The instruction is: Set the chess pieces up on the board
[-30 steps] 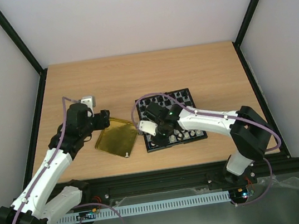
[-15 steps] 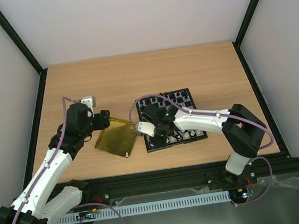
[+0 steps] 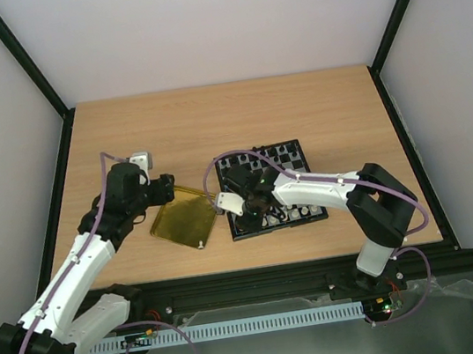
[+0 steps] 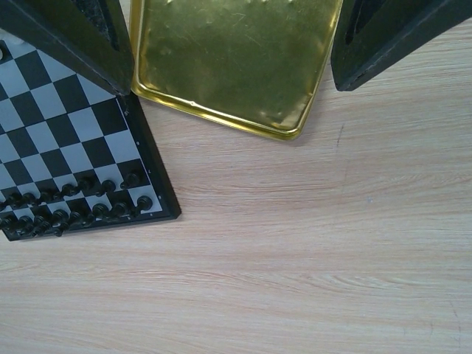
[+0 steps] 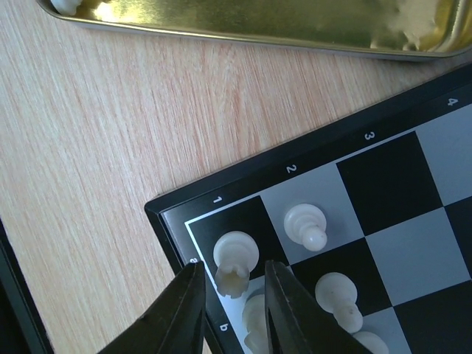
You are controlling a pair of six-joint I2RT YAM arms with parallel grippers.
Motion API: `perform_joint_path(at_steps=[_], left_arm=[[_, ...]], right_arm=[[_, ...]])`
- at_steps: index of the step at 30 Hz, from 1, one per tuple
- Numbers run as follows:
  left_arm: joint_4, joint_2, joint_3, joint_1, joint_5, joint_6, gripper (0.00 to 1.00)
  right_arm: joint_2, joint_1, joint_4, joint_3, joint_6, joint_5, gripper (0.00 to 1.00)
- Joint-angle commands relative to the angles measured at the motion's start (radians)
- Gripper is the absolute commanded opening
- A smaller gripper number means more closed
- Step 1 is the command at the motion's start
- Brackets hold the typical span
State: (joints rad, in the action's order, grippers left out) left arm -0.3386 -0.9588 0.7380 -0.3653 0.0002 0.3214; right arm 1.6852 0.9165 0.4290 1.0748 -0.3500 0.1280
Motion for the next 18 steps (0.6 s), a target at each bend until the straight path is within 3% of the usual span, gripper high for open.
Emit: perform_joint_path(at_steps=[1, 10, 18], left_arm=[[-0.005, -0.02, -0.016, 0.006, 0.017, -0.008, 0.75], [-0.01, -0.106, -0.009, 0.006, 0.058, 0.014, 0.72], [-0.06, -0.159, 0.008, 0.005, 0.105, 0.047, 0.65]], right_arm=[[-0.043, 0.007, 0.083, 0.05, 0.007, 0.025, 0.26], [-0.205, -0.025, 0.102, -0.011, 0.014, 0.025, 0.29], [-0.438, -0.192, 0.053, -0.149, 0.063, 0.121, 0.31]])
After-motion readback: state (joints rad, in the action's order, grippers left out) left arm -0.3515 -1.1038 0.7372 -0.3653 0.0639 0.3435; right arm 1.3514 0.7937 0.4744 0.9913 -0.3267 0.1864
